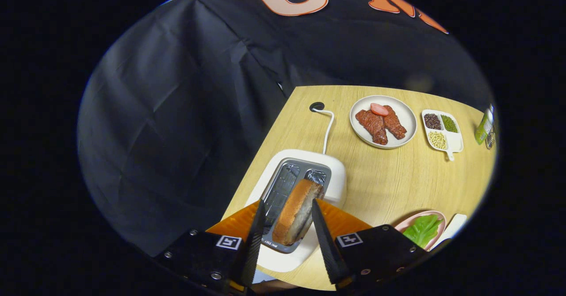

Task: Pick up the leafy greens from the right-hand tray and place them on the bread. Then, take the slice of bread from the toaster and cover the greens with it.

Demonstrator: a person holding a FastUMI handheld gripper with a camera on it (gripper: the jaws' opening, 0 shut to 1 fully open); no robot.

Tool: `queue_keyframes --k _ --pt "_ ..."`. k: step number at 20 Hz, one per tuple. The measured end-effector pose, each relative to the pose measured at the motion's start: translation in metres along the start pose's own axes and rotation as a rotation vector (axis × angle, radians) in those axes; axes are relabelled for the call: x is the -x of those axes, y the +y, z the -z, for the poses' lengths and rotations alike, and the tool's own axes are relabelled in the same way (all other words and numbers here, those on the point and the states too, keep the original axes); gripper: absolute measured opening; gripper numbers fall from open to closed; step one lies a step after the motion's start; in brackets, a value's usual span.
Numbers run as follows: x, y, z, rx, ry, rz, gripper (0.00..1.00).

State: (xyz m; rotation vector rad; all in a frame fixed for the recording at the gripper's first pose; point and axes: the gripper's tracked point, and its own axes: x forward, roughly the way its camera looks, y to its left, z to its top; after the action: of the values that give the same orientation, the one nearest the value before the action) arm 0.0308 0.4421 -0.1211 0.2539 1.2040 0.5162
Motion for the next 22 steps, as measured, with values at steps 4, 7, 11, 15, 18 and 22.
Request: queue_keyframes --k 4,7,11,15,18,22 --pt "-0.008 -0.001 0.004 0.027 0.011 0.033 0.46" --pt "-0.001 -0.012 -0.005 0.016 -0.03 0.063 0.24" --pt "0.018 -0.016 -0.016 -0.048 -0.071 0.024 0.11" --pt "0.054 -0.023 -0.022 -0.041 -0.147 0.005 0.1" --pt "0.085 -0.025 -0.025 -0.035 -0.216 -0.031 0.1" --pt "0.115 -0.049 -0.023 -0.012 -0.297 -0.046 0.1"
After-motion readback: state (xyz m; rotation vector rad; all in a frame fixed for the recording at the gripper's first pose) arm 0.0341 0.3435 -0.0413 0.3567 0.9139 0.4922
